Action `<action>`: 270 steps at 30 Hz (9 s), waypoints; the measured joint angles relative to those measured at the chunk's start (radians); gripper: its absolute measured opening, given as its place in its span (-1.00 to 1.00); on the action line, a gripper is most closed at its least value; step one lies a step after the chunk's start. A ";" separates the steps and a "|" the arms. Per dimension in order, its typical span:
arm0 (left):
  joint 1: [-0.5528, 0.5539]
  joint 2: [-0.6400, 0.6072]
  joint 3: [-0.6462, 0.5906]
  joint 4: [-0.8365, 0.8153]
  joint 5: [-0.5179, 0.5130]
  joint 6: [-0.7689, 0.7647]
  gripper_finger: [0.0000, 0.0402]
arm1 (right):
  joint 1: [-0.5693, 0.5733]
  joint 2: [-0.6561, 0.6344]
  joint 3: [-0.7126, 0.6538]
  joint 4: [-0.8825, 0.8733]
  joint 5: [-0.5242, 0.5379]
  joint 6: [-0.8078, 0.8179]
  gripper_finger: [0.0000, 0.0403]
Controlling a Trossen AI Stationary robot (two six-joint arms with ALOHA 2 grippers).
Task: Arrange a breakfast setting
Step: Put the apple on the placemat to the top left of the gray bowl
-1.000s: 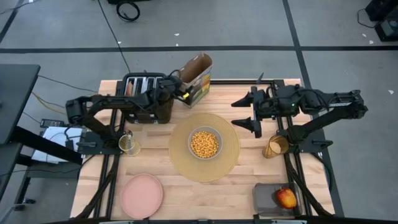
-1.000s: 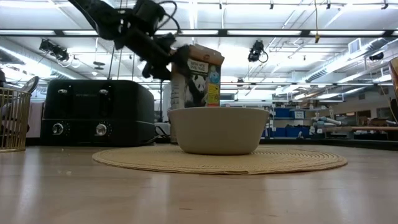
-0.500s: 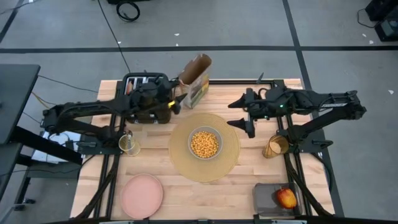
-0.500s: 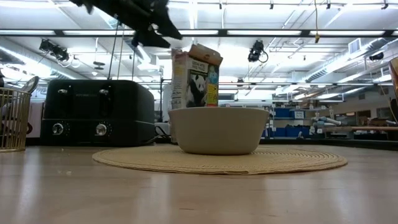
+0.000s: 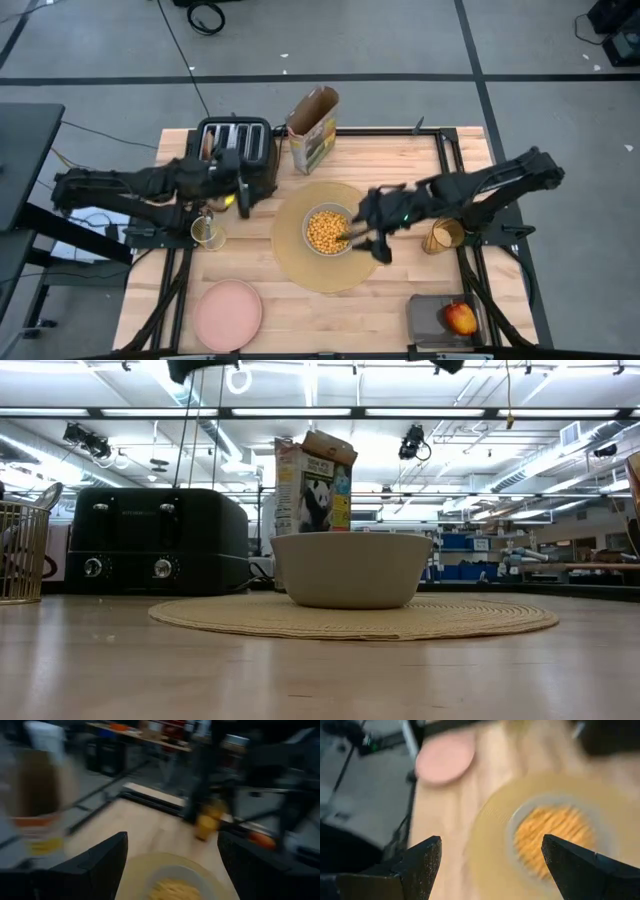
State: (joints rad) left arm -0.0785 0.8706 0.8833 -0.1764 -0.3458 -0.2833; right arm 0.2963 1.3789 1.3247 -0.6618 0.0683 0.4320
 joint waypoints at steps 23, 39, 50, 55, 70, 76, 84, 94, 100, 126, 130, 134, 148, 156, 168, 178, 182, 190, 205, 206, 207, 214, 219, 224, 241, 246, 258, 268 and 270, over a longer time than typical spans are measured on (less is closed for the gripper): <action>-0.235 -0.007 0.000 -0.024 -0.081 -0.042 0.56 | 0.590 0.202 -0.007 -0.425 -0.606 1.553 0.94; -0.279 -0.006 0.000 -0.031 -0.075 -0.098 0.56 | 0.657 0.203 -0.390 -0.185 -0.625 1.600 0.98; -0.292 -0.006 0.000 -0.031 -0.114 -0.098 0.56 | 0.659 0.206 -0.463 0.022 -0.595 1.641 0.98; -0.292 -0.006 0.000 -0.031 -0.126 -0.096 0.56 | 0.648 0.206 -0.422 0.030 -0.554 1.636 0.98; -0.288 -0.006 0.000 -0.031 -0.151 -0.072 0.56 | 0.745 0.206 -0.424 -0.042 -0.478 1.297 0.98; -0.288 -0.006 0.000 -0.030 -0.159 -0.078 0.56 | 0.776 0.206 -0.424 -0.048 -0.416 1.257 0.98; -0.288 -0.006 0.000 -0.013 -0.195 -0.072 0.56 | 0.810 0.206 -0.466 -0.032 -0.326 1.230 0.98; -0.288 -0.006 0.000 -0.007 -0.196 -0.072 0.56 | 0.814 0.203 -0.495 -0.016 -0.298 1.243 0.80; -0.288 -0.006 0.000 0.000 -0.203 -0.071 0.56 | 0.815 0.202 -0.459 -0.022 -0.290 1.206 0.79; -0.291 0.196 0.000 0.480 -0.077 0.043 0.56 | 0.262 0.194 0.227 -0.438 0.247 0.225 0.78; -0.269 0.243 0.000 0.651 -0.036 0.009 0.56 | 0.149 0.194 0.324 -0.276 0.283 0.027 0.78; -0.236 0.267 0.000 0.769 0.014 -0.019 0.56 | 0.073 0.194 0.411 -0.129 0.278 -0.139 0.78; -0.165 0.318 0.000 0.782 0.092 0.179 0.56 | -0.029 0.223 0.471 -0.067 0.305 -0.549 0.78; -0.147 0.378 0.000 0.779 0.088 0.193 0.56 | -0.049 0.279 0.469 -0.077 0.281 -0.638 0.78; -0.143 0.373 -0.001 0.758 0.027 0.284 0.56 | -0.058 0.290 0.471 -0.025 0.273 -0.673 0.79; -0.125 0.374 0.000 0.753 0.030 0.296 0.27 | -0.084 0.293 0.471 -0.035 0.274 -0.677 0.79; -0.125 0.374 -0.001 0.750 0.027 0.295 0.23 | -0.094 0.300 0.471 -0.043 0.273 -0.674 0.79; -0.125 0.372 0.000 0.770 0.035 0.382 0.37 | -0.102 0.310 0.463 -0.056 0.252 -0.644 0.79; -0.092 0.372 0.000 0.718 0.048 0.304 0.13 | -0.108 0.307 0.465 -0.059 0.245 -0.614 0.79; -0.090 0.372 0.000 0.721 0.050 0.296 0.06 | -0.110 0.307 0.465 -0.059 0.243 -0.614 0.79; -0.087 0.372 0.000 0.723 0.052 0.295 -0.01 | -0.111 0.307 0.465 -0.059 0.244 -0.615 0.79; -0.087 0.372 0.000 0.725 0.054 0.298 -0.39 | -0.124 0.307 0.465 -0.059 0.241 -0.614 0.79; -0.086 0.372 0.000 0.724 0.103 0.345 -0.55 | -0.130 0.307 0.465 -0.060 0.231 -0.612 0.79; -0.086 0.371 0.001 0.720 0.110 0.347 -0.61 | -0.131 0.307 0.465 -0.059 0.219 -0.594 0.79; -0.058 0.369 0.003 0.686 0.110 0.366 -0.76 | -0.132 0.307 0.463 -0.042 0.224 -0.588 0.79; -0.058 0.370 0.003 0.683 0.109 0.374 -0.91 | -0.133 0.307 0.463 -0.043 0.220 -0.581 0.79; -0.058 0.372 -0.002 0.670 0.071 0.379 -0.88 | -0.133 0.301 0.468 -0.020 0.210 -0.556 0.95; -0.051 0.354 -0.002 0.615 0.010 0.365 -0.88 | -0.084 0.255 0.511 -0.109 0.249 -0.545 0.98; -0.048 0.333 -0.002 0.578 -0.002 0.354 -0.89 | -0.072 0.232 0.511 -0.118 0.284 -0.521 0.98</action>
State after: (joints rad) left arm -0.1264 1.2038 0.8812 0.4019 -0.3475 0.0708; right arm 0.2245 1.6104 1.8359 -0.7794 0.3519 -0.0892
